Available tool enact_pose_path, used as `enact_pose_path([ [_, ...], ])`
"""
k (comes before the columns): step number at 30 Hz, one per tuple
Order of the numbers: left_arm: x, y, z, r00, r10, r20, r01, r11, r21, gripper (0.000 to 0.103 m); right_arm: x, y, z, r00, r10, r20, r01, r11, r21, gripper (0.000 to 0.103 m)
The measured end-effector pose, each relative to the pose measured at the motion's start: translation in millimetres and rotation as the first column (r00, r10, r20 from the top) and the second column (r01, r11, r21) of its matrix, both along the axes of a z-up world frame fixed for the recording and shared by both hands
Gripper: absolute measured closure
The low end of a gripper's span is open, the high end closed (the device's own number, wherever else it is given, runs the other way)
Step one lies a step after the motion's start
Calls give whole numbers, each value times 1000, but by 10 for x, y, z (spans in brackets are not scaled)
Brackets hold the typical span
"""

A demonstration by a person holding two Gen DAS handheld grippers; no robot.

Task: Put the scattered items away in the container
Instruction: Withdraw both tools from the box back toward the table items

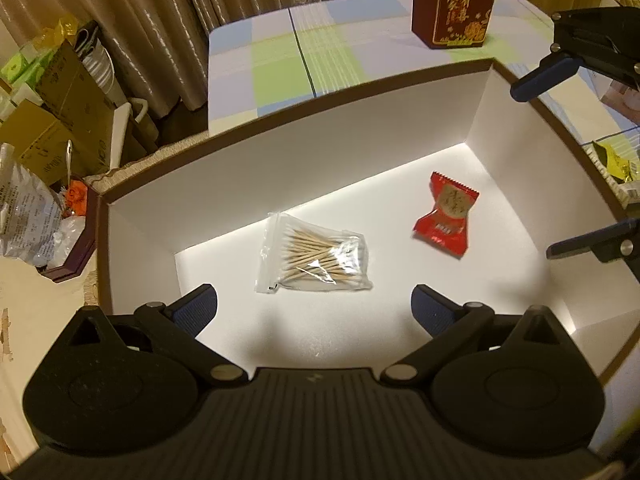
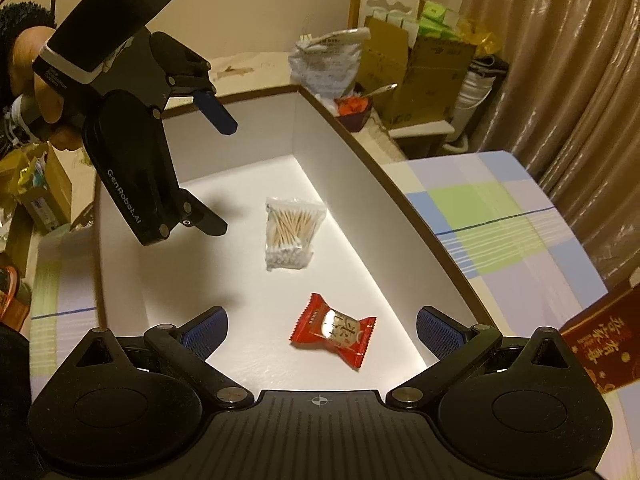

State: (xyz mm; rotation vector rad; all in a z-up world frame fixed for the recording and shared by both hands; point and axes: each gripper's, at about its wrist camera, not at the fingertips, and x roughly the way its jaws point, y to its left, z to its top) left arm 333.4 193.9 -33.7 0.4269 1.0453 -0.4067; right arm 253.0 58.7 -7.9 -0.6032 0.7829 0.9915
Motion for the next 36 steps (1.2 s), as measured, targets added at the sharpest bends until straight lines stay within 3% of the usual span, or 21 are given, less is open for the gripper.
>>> enact_pose_path([
  [23, -893, -64, 534, 992, 62, 112, -59, 998, -28, 1, -853, -515, 422, 997, -43, 62, 36, 993, 113, 0],
  [36, -1529, -159, 698, 982, 127, 141, -124, 992, -31, 1, -1312, -1022, 534, 996, -66, 59, 55, 984, 168, 0],
])
